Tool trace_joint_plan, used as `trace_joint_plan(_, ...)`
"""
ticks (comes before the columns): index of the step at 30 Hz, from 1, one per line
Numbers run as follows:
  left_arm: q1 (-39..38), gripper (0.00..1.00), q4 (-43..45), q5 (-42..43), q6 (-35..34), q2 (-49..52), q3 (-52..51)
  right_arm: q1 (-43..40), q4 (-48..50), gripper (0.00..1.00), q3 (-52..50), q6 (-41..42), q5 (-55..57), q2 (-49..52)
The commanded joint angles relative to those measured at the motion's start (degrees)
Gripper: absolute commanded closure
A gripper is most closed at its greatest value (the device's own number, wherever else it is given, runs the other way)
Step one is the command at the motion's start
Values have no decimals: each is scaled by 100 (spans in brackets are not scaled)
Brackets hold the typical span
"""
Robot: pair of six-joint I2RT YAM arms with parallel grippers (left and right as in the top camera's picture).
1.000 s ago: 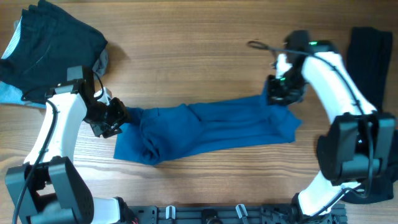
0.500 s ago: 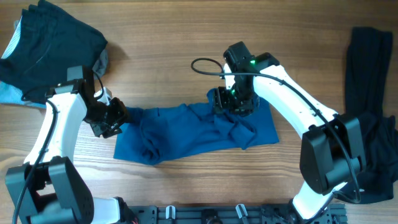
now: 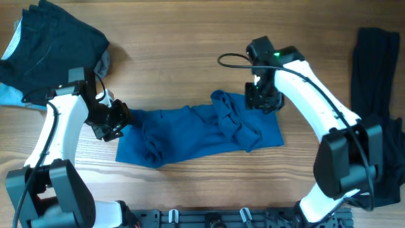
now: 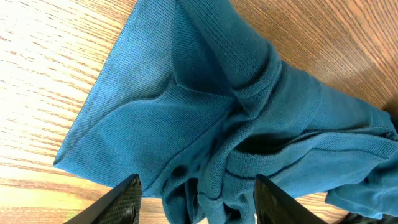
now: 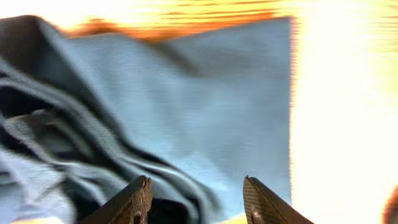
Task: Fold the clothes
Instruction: 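Fold the polo's right end leftward with the right gripper toward the center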
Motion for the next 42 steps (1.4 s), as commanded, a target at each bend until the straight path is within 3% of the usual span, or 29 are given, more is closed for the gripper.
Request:
trace_joint_plan(1, 11, 42, 0, 7, -13, -2, 76, -98, 17, 49, -133, 146, 426, -125)
trace_joint_plan(10, 11, 42, -28, 9, -13, -2, 76, 634, 1370, 48, -1213, 140, -1410, -33)
trace_joint_plan(17, 11, 42, -24, 9, -13, -2, 76, 1255, 2037, 48, -1276, -1054, -4177, 15)
trace_joint_plan(24, 11, 40, -22, 7, -11, -2, 76, 1279, 2280, 51, -1226, -1032, -3991, -33)
trace_joint_plan(31, 11, 22, 136, 9, 481, 17, -173, 1241, 1432, 46, -575, -612, -1539, -743)
trace_joint_plan(33, 11, 21, 457, 9, 544, 63, -415, 1095, 1434, 42, -549, -428, -1279, -1080)
trace_joint_plan(42, -243, 27, 1875, 7, 940, 81, -1360, 970, 1381, 42, -564, -409, -1279, -1174)
